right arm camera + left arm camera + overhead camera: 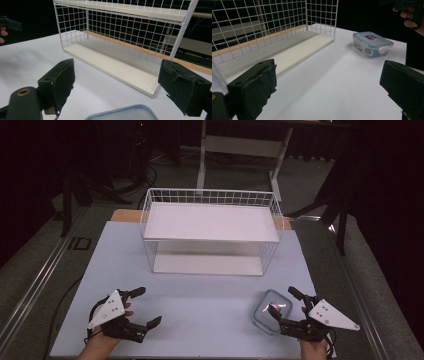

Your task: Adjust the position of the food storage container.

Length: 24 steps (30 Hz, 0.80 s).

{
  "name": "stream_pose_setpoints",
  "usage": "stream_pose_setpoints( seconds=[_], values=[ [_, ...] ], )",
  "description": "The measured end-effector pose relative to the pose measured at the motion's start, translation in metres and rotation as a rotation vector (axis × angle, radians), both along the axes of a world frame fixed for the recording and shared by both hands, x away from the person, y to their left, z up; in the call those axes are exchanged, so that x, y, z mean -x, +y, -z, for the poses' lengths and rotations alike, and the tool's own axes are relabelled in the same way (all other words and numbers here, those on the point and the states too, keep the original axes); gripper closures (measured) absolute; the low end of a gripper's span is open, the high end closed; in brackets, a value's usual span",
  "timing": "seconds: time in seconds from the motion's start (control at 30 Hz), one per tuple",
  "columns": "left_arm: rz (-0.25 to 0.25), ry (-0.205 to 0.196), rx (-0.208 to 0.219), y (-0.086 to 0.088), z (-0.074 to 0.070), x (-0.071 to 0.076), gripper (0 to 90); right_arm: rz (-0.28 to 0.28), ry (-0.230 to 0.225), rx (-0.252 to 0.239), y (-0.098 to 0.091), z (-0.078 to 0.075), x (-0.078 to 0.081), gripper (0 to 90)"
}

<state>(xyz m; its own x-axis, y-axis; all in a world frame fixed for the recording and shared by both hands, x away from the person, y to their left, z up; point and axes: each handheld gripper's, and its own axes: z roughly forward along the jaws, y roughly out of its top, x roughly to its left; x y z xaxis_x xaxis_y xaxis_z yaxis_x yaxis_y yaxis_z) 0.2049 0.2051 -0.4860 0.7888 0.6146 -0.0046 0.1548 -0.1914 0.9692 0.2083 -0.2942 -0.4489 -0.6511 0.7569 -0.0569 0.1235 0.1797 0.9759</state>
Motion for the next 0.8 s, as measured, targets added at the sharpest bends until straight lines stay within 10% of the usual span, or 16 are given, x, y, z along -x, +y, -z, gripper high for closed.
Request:
stream_pose_setpoints(
  seconds=[0.43, 0.53, 0.8],
  values=[
    [-0.003, -0.009, 0.001, -0.003, -0.001, -0.001, 1.8, 0.009, -0.009, -0.055, -0.004, -0.033, 0.008, 13.7],
    [-0.002, -0.006, 0.002, -0.003, -0.001, -0.002, 1.8, 0.023, 0.013, -0.006, -0.007, -0.035, 0.003, 14.9],
    [0.005, -0.004, 0.004, -0.005, -0.001, -0.003, 1.8, 0.060, 0.145, 0.044, -0.026, -0.016, -0.004, 44.4]
  ],
)
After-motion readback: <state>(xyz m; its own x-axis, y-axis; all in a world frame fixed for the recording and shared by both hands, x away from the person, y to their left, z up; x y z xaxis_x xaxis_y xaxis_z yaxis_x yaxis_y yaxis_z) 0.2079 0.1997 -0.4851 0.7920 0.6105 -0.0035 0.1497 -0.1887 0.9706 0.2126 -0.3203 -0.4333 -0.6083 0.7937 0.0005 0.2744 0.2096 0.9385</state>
